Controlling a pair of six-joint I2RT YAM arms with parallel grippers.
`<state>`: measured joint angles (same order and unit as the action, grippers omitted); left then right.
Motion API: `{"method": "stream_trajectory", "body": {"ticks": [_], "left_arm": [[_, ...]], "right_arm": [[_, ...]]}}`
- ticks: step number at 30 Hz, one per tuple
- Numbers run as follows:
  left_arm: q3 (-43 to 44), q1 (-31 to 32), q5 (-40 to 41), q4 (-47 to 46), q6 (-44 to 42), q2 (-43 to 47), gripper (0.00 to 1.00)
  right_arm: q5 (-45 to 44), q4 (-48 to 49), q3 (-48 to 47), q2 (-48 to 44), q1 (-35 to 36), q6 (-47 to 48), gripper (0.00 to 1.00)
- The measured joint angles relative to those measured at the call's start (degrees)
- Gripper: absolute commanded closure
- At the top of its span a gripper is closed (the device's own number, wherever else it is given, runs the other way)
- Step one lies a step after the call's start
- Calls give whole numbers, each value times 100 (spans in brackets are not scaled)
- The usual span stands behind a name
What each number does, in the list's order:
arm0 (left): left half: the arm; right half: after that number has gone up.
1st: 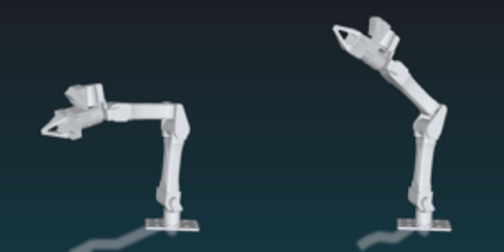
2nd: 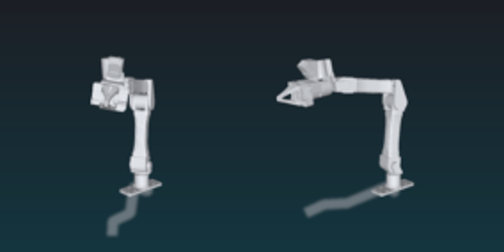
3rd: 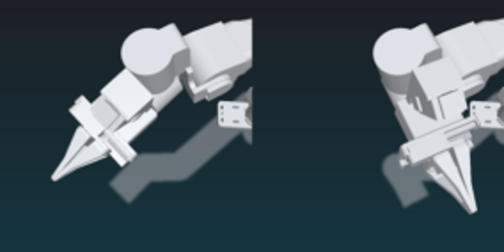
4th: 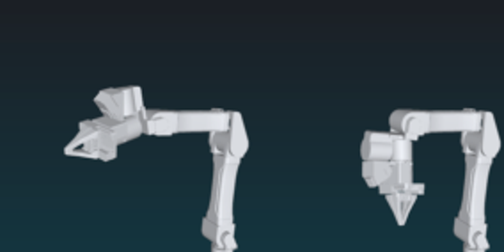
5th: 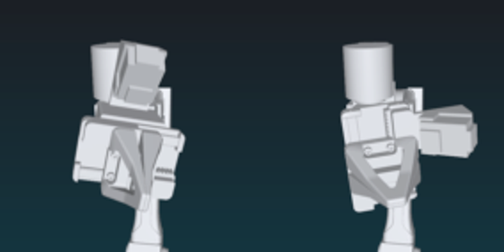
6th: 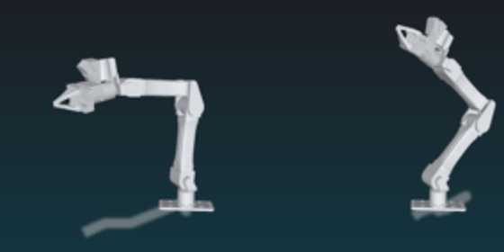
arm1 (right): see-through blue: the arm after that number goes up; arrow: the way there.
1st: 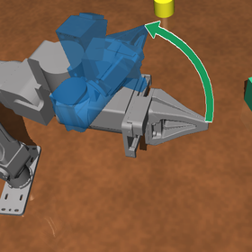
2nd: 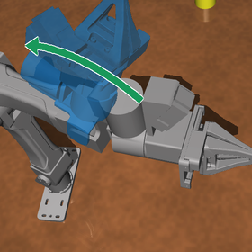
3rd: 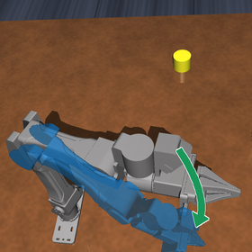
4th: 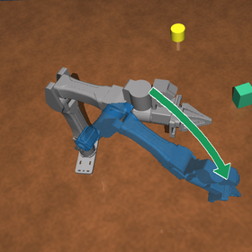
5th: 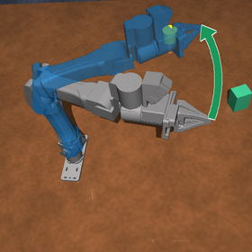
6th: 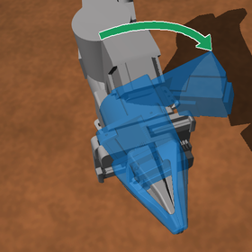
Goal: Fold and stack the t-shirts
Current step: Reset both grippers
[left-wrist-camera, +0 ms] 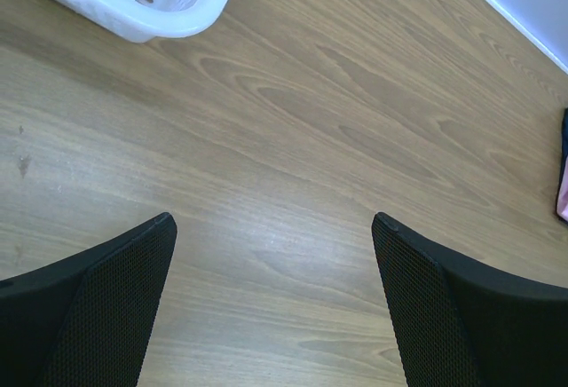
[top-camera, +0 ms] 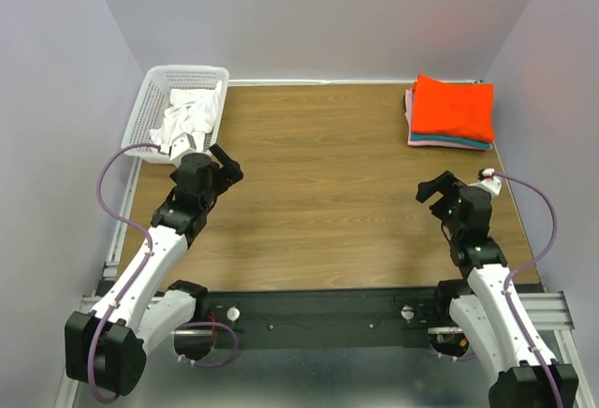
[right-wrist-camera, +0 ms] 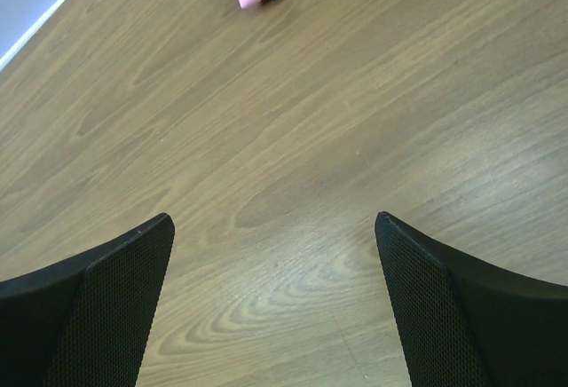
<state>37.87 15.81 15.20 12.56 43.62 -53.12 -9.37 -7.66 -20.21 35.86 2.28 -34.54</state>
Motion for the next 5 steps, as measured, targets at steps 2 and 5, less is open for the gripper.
{"method": "stream_trajectory", "body": {"ticks": [2, 5], "left_arm": [[-31, 0, 24, 17, 37, 11, 2], [-61, 0, 70, 42, 90, 9, 2]], "right_arm": [[-24, 0, 31, -2, -2, -46, 0], [-44, 26, 31, -48, -2, -59, 0]]}}
